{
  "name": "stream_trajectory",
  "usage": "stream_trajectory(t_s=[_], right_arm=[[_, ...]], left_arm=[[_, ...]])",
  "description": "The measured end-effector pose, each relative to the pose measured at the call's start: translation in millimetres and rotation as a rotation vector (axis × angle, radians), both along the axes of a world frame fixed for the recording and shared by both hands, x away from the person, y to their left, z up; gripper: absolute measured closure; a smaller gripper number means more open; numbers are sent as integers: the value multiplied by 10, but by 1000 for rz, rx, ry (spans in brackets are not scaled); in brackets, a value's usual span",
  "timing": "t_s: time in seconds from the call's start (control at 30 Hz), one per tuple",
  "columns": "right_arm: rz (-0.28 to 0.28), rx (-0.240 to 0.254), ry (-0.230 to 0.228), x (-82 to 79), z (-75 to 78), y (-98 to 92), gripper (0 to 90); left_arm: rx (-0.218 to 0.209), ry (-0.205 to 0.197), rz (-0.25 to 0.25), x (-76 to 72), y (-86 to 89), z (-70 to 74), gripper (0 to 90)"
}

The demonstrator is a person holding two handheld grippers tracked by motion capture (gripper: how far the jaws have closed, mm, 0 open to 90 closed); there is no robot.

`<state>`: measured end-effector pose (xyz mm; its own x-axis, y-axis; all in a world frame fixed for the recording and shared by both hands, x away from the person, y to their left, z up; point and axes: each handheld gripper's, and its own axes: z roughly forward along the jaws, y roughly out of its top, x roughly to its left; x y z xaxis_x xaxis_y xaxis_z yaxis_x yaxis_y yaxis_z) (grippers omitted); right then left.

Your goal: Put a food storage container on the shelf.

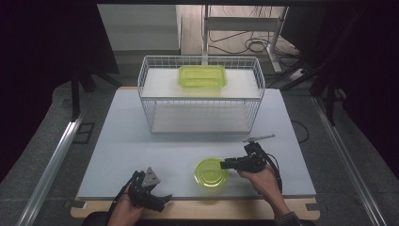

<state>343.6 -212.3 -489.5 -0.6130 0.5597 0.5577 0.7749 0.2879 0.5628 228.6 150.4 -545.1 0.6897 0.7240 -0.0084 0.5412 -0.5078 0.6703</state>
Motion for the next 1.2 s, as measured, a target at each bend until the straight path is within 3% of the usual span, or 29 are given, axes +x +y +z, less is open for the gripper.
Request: stream_trajectory(t_s=[0.1, 0.33, 0.5, 0.67, 1.2], right_arm=[[10, 4, 34, 22, -40, 18, 655], [0, 66, 131, 71, -84, -13, 791], [-3, 96, 170, 82, -103, -31, 805], [-28, 136, 174, 96, -60, -56, 807], [-79, 194, 108, 158, 283, -127, 807]], left_arm=[[-17, 4, 4, 0, 7, 10, 2], [-20, 2, 4, -1, 14, 17, 2], [-17, 1, 4, -1, 10, 15, 2], [-17, -2, 5, -1, 14, 16, 2], [-18, 4, 5, -2, 13, 17, 1]])
